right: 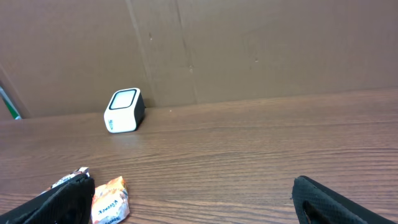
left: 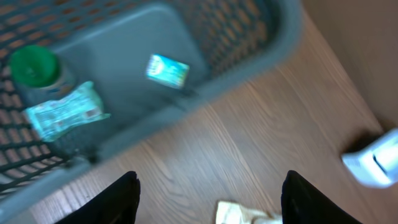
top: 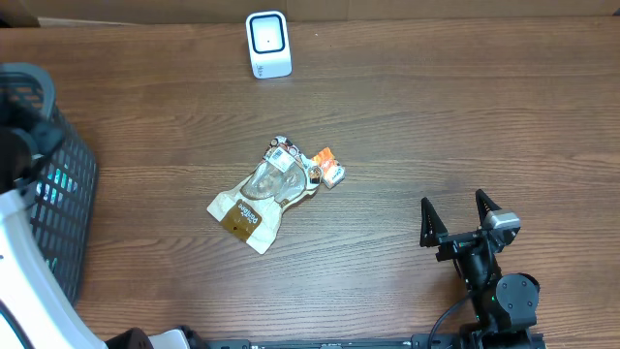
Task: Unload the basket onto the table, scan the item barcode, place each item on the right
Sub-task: 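Reach the left gripper into the basket and grasp a blue tissue pack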
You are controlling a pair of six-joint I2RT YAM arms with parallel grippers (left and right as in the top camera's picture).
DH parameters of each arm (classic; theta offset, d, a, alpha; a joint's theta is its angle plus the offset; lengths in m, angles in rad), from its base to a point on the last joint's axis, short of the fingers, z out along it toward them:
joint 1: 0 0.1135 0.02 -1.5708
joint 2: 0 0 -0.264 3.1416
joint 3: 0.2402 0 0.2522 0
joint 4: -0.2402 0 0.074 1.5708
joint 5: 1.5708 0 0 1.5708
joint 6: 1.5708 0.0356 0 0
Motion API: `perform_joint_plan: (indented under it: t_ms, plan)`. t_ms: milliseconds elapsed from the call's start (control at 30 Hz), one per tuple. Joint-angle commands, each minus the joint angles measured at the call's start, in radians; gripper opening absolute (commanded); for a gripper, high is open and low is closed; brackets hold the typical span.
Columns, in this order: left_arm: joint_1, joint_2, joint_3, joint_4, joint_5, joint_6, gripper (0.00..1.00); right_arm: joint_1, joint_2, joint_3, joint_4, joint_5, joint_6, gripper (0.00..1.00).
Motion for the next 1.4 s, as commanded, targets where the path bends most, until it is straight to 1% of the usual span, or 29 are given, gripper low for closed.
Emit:
perform_joint_plan:
  t_ms: [0,67,200,467,667,733,867,933,1033,1200,1233,1267,1300,1367]
  plan:
    - [0.119,0.019,0.013,0.008,0.065,0.046,0.56,-0.003,-0.007,-0.011,0.003,0.009,0.007,1.00]
    - [0.189,0.040,0.013,0.015,0.090,0.068,0.55,-0.003,-0.007,-0.011,0.003,0.009,0.007,1.00]
    - [0.269,0.094,0.011,0.015,0.114,0.105,0.54,-0.003,-0.007,-0.011,0.003,0.009,0.007,1.00]
    - [0.313,0.241,0.007,0.031,0.117,0.120,0.49,-0.003,-0.007,-0.011,0.003,0.009,0.007,1.00]
    - [0.315,0.335,-0.046,0.111,0.120,0.164,0.45,-0.003,-0.007,-0.011,0.003,0.009,0.007,1.00]
    - [0.319,0.346,-0.091,0.153,0.120,0.180,0.45,-0.003,-0.007,-0.011,0.003,0.009,0.007,1.00]
    - [0.346,0.348,-0.231,0.286,0.121,0.208,0.45,-0.003,-0.007,-0.011,0.003,0.009,0.007,1.00]
    - [0.362,0.348,-0.302,0.356,0.137,0.228,0.47,-0.003,-0.007,-0.011,0.003,0.009,0.007,1.00]
    - [0.383,0.351,-0.404,0.466,0.206,0.306,0.52,-0.003,-0.007,-0.011,0.003,0.009,0.007,1.00]
    - [0.384,0.384,-0.484,0.572,0.205,0.372,0.61,-0.003,-0.007,-0.011,0.003,0.009,0.007,1.00]
    - [0.384,0.391,-0.488,0.586,0.205,0.381,0.65,-0.003,-0.007,-0.011,0.003,0.009,0.007,1.00]
    - [0.383,0.405,-0.489,0.613,0.206,0.396,0.72,-0.003,-0.007,-0.011,0.003,0.009,0.007,1.00]
    - [0.382,0.414,-0.489,0.623,0.206,0.402,0.76,-0.003,-0.007,-0.011,0.003,0.009,0.007,1.00]
    - [0.381,0.431,-0.489,0.646,0.206,0.422,0.80,-0.003,-0.007,-0.011,0.003,0.009,0.007,1.00]
